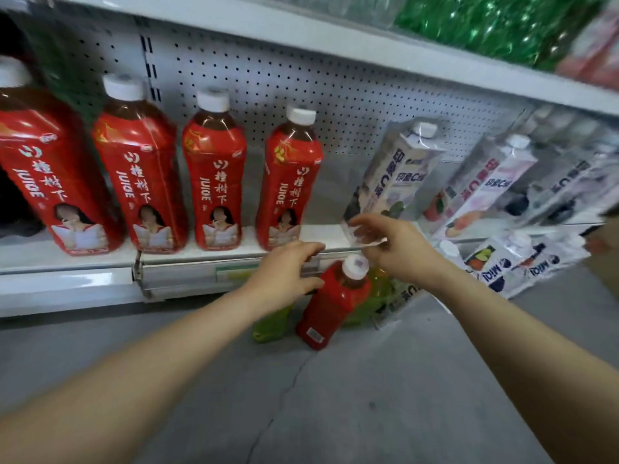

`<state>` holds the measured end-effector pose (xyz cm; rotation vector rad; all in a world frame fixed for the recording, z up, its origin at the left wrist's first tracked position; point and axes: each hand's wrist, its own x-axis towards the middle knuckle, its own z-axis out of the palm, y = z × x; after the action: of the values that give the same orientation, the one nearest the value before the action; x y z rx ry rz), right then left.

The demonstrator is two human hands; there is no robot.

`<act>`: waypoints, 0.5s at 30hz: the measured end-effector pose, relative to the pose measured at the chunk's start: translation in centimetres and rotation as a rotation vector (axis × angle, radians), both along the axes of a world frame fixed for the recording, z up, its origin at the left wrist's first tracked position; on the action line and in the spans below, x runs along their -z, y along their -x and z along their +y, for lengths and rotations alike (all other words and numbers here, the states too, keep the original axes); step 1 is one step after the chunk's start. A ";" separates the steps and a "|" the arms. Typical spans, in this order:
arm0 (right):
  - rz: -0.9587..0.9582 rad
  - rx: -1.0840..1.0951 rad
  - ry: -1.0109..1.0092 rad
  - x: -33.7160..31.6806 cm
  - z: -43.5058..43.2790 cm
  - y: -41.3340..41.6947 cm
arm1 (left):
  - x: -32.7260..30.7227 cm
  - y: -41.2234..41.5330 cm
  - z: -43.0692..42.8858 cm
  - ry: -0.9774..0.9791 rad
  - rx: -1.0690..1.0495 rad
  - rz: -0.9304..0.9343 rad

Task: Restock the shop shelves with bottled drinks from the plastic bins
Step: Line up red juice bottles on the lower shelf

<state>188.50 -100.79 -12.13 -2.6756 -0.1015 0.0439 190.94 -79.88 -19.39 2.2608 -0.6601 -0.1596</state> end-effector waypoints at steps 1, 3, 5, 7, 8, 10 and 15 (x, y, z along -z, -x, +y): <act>0.049 0.021 -0.016 0.5 -1.0 0.3 | 0.0 0.0 -0.7 -0.053 0.015 0.025; 0.118 0.030 -0.025 1.5 -2.5 0.8 | 0.1 -0.2 -1.7 -0.137 0.031 0.071; 0.185 -0.007 -0.050 2.4 -3.4 1.1 | 0.2 0.0 -2.6 -0.154 0.043 0.102; 0.226 -0.081 -0.037 2.7 -3.5 1.1 | 0.4 0.4 -3.4 -0.127 0.062 0.110; 0.230 -0.116 -0.019 2.9 -3.4 0.9 | 0.5 0.7 -3.9 -0.131 0.065 0.105; 0.222 -0.164 0.008 3.5 -3.0 0.3 | 1.1 1.0 -4.7 -0.152 0.052 0.096; 0.181 -0.181 -0.005 3.9 -3.2 -0.6 | 3.3 1.8 -6.3 -0.123 -0.056 0.165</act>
<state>189.12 -104.01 -16.01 -2.6354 -0.2843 0.3412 189.12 -86.14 -22.65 2.3506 -0.5116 -0.3639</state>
